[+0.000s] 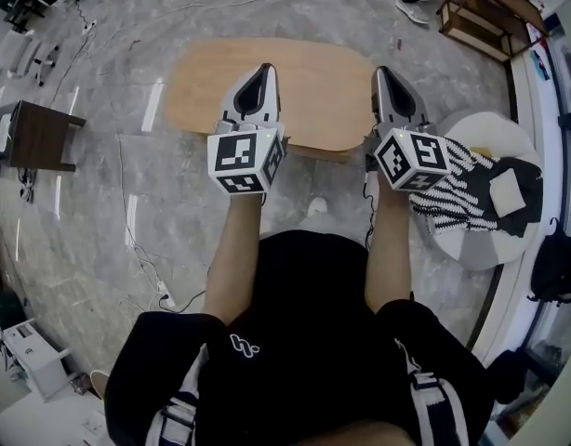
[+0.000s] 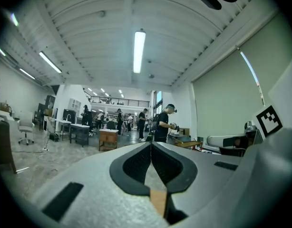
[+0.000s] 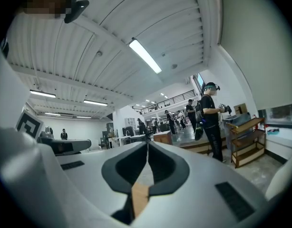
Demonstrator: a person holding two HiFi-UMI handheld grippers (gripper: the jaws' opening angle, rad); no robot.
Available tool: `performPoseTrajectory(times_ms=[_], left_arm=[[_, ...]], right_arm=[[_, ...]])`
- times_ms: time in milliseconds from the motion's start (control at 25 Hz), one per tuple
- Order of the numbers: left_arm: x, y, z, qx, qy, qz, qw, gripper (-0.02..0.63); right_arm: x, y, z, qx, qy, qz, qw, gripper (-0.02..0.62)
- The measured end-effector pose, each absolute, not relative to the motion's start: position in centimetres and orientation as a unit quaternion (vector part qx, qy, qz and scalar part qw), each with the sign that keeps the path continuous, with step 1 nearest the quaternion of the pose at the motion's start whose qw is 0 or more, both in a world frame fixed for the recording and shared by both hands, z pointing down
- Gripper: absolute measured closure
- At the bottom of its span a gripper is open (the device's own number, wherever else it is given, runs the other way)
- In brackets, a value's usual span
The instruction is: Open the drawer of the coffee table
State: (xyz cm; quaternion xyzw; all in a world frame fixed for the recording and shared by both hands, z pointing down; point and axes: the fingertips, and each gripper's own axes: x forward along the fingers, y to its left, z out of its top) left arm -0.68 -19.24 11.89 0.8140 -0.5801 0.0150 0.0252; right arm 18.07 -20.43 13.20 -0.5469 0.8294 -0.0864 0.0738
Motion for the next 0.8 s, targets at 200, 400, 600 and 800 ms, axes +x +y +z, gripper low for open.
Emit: performPoseTrajectory(times_ms=[200, 400, 600, 800], left_arm=[[1.1, -21.4, 12.4, 0.816, -0.577, 0.025, 0.024, 0.595], [1.9, -23.6, 12.7, 0.817, -0.575, 0.038, 0.025, 0.595], [5.3, -24.9, 12.3, 0.836, -0.547, 0.048, 0.0, 0.595], [4.8, -25.8, 14.3, 0.834, -0.548, 0.058, 0.024, 0.595]], right_arm=[[20.3, -22.5, 13.6, -0.55, 0.826, -0.093, 0.082, 0.581], [21.2, -23.4, 14.0, -0.553, 0.824, -0.097, 0.077, 0.581], [22.4, -24.3, 14.7, -0.562, 0.817, -0.104, 0.076, 0.581], [22.9, -25.6, 15.9, -0.565, 0.813, -0.118, 0.078, 0.581]])
